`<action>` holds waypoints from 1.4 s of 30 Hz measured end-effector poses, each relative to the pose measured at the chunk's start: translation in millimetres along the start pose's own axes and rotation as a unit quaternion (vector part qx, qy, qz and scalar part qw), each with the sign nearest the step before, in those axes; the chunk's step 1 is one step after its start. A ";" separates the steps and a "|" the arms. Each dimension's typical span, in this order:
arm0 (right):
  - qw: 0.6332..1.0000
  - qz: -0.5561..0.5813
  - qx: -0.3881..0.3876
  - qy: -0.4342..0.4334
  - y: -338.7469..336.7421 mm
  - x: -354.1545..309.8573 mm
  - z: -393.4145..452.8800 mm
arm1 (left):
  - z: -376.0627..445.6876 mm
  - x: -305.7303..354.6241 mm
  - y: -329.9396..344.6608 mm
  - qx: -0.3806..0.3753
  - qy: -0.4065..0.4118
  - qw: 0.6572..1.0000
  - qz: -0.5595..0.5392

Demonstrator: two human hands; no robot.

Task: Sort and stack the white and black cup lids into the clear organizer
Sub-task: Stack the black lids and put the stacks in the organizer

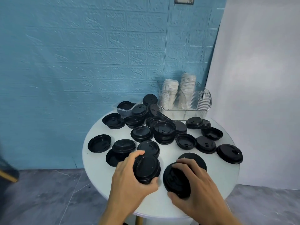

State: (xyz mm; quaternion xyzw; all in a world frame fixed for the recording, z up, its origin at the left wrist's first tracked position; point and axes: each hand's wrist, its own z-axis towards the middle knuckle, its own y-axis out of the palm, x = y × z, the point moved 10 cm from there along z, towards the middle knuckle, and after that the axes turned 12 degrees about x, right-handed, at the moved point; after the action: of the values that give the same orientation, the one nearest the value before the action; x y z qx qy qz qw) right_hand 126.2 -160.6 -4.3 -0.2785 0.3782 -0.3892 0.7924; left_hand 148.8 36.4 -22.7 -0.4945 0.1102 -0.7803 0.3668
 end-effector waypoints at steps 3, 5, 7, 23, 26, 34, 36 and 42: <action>1.000 0.015 -0.023 0.002 10.1 -1.5 5.4 | -0.2 8.5 0.5 -0.006 0.016 1.000 -0.021; 0.998 0.044 -0.051 0.004 16.9 -2.9 9.5 | 0.3 15.2 1.4 -0.015 0.034 0.999 -0.022; 0.994 0.074 -0.074 -0.012 21.0 -5.1 12.8 | 1.2 19.0 2.5 -0.022 0.043 0.999 -0.023; 0.992 0.092 -0.079 0.031 9.0 71.6 21.9 | 2.8 55.8 51.8 -0.102 0.092 0.990 -0.011; 0.994 0.080 -0.075 0.028 8.8 69.8 21.3 | 1.2 55.9 51.1 -0.118 0.078 0.989 -0.043; 0.993 0.064 -0.031 0.093 -1.9 80.3 21.2 | -4.3 36.5 37.9 -0.137 0.065 0.988 -0.007; 0.993 0.060 -0.019 0.103 -4.1 80.7 21.9 | -5.8 32.9 39.2 -0.151 0.066 0.986 0.009; 0.990 0.080 -0.017 0.115 -7.9 76.9 20.1 | -6.9 28.8 40.6 -0.157 0.060 0.985 0.025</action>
State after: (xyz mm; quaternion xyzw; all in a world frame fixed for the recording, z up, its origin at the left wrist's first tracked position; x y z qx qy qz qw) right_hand 171.1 -225.6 -16.7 -0.2141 0.4949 -0.3476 0.7671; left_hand 154.8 -13.2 -27.9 -0.4952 0.2655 -0.7721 0.2969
